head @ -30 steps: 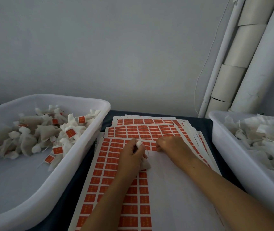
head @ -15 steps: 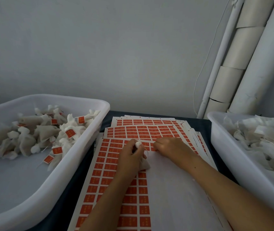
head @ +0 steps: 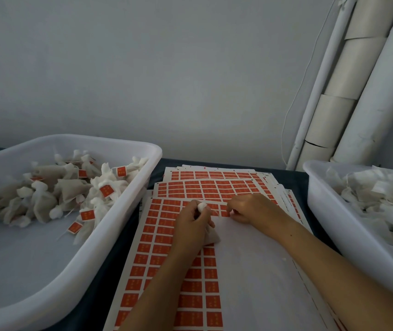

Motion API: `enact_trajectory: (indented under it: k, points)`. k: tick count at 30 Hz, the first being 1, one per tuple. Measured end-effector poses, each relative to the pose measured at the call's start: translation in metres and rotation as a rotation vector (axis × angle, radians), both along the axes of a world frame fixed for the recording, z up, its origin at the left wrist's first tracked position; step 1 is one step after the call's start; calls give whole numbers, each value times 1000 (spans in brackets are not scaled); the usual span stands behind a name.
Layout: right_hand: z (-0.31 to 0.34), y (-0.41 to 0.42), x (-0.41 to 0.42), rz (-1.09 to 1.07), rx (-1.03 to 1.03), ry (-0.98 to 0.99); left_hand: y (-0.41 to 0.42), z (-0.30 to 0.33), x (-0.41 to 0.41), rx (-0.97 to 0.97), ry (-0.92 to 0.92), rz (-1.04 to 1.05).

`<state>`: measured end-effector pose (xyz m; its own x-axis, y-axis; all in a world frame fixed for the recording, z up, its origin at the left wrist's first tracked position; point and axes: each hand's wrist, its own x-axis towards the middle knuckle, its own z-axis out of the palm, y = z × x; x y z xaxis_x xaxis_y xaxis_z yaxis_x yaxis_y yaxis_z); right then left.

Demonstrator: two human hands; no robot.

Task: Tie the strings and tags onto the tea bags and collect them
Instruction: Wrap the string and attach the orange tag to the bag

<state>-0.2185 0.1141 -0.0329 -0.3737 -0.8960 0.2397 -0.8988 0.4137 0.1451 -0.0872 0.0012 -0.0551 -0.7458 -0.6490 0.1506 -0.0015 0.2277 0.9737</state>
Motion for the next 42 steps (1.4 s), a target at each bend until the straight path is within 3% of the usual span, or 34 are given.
enact_trajectory:
  k: [7, 17, 22, 29, 34, 40, 42]
  points:
    - [-6, -3, 2, 53, 97, 128, 0, -1, 0, -4, 4, 11]
    - [-1, -4, 7, 14, -19, 46, 0, 0, 0, -4, -8, -3]
    - [5, -5, 3, -28, 62, -19, -1, 0, -1, 15, -6, 0]
    - [5, -6, 7, 24, 82, 56, 1, -1, -1, 10, -8, -2]
    - [13, -6, 10, -69, 37, -48, 1, 1, -1, 14, -17, -2]
    - [20, -24, 7, -225, 267, -139, 0, 1, 0, 22, -13, -1]
    - [12, -28, 3, -287, 248, -163, 0, 1, 0, 20, -16, 1]
